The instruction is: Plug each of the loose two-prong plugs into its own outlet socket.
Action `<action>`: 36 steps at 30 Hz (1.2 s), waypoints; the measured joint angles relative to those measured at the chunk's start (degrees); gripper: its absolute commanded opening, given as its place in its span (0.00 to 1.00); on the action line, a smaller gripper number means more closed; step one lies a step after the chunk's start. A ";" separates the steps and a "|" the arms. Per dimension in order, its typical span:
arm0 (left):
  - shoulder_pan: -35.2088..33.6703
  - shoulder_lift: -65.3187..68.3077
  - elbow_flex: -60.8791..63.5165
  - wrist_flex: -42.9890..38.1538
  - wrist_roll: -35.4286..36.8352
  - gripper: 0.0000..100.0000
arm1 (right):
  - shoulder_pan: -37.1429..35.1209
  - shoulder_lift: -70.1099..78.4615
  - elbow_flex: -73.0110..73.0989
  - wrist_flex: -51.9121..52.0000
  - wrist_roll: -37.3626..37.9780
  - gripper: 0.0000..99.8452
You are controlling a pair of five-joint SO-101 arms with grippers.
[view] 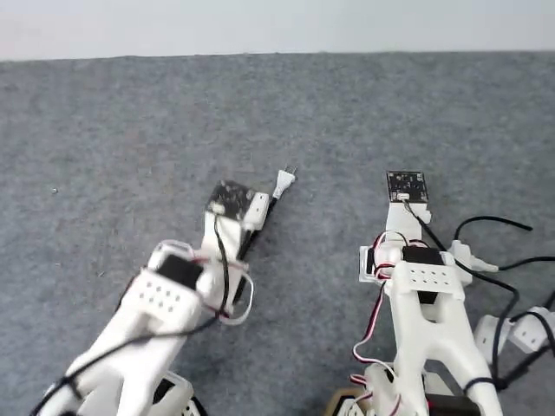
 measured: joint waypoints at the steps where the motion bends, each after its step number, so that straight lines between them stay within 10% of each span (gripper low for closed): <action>1: 2.11 -2.29 2.46 0.00 -1.93 0.01 | 0.09 0.00 0.00 0.00 0.00 0.02; 8: 18.11 -18.11 15.38 -0.35 -9.05 0.02 | 0.09 0.00 0.00 0.00 0.00 0.02; 18: 14.33 -30.42 17.14 2.64 -9.85 0.31 | 0.09 0.00 0.00 0.00 0.00 0.02; 36: 9.58 -19.08 8.35 -10.46 -14.51 0.31 | 0.18 0.00 0.00 0.00 0.00 0.02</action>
